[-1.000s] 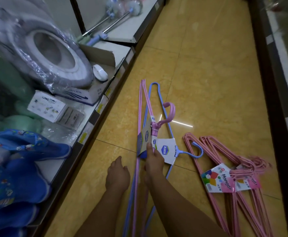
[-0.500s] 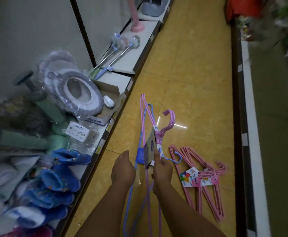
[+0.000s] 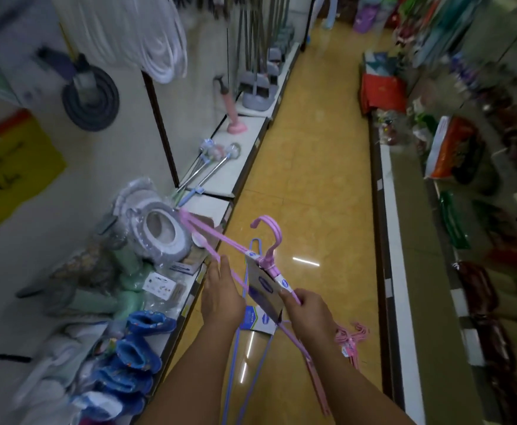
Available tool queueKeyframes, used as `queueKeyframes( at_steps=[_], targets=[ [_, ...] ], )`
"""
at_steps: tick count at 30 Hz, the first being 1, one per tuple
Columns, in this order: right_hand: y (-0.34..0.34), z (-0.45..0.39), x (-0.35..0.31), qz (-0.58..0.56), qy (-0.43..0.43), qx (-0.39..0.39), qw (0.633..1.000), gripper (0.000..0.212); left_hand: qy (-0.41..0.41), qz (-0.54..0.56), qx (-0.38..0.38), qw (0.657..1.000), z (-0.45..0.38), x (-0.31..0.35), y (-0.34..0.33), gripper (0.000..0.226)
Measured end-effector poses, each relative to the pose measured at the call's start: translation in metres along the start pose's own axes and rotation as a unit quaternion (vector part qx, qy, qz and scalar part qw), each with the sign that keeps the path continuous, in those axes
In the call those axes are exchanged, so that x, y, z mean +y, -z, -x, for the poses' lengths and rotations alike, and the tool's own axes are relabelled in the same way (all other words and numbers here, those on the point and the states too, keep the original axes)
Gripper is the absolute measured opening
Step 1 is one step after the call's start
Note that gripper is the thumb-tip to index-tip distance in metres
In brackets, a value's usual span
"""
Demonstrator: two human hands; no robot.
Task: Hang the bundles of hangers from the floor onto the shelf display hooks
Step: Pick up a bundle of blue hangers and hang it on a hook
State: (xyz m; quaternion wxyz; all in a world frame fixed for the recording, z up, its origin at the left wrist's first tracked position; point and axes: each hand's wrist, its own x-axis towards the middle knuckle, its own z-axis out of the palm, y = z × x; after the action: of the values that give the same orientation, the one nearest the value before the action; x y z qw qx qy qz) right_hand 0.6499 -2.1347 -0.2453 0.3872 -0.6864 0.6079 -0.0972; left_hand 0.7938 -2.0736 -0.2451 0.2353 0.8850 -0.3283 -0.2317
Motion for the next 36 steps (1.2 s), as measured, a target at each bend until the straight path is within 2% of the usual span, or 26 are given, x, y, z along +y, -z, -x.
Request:
queueKeyframes(
  at_steps=[4, 7, 11, 13, 16, 19, 23, 26, 31, 36],
  targets=[
    [0.028, 0.016, -0.041, 0.125, 0.05, -0.049, 0.99, 0.048, -0.003, -0.047, 0.011, 0.999, 0.017, 0.006, 0.044, 0.077],
    [0.036, 0.027, -0.072, 0.18, 0.093, -0.102, 0.974, 0.051, 0.005, -0.09, 0.0, 0.996, 0.024, -0.01, 0.064, 0.067],
    [0.037, 0.039, -0.094, 0.207, 0.124, -0.165, 0.956, 0.056, 0.026, -0.107, 0.028, 0.994, 0.037, -0.028, 0.084, 0.036],
    [0.037, 0.045, -0.101, 0.198, 0.134, -0.196, 0.951, 0.056, 0.024, -0.128, 0.016, 0.991, 0.05, -0.031, 0.099, 0.031],
    [0.034, 0.051, -0.109, 0.224, 0.194, -0.211, 0.931, 0.043, 0.038, -0.163, 0.003, 0.986, 0.067, -0.037, 0.115, 0.021],
    [0.026, 0.062, -0.118, 0.305, 0.291, -0.212, 0.882, 0.031, 0.064, -0.183, 0.007, 0.981, 0.09, -0.045, 0.123, 0.016],
    [0.013, 0.085, -0.127, 0.356, 0.449, -0.174, 0.801, 0.034, 0.124, -0.177, 0.042, 0.976, 0.124, -0.052, 0.137, 0.02],
    [0.009, 0.105, -0.128, 0.36, 0.533, -0.153, 0.751, 0.033, 0.177, -0.161, 0.066, 0.969, 0.151, -0.054, 0.144, 0.024],
    [0.01, 0.136, -0.125, 0.357, 0.603, -0.179, 0.69, 0.033, 0.249, -0.125, 0.087, 0.956, 0.206, -0.06, 0.141, 0.025],
    [0.005, 0.185, -0.123, 0.381, 0.658, -0.214, 0.614, 0.033, 0.312, -0.081, 0.116, 0.939, 0.274, -0.068, 0.136, 0.023]
  ],
)
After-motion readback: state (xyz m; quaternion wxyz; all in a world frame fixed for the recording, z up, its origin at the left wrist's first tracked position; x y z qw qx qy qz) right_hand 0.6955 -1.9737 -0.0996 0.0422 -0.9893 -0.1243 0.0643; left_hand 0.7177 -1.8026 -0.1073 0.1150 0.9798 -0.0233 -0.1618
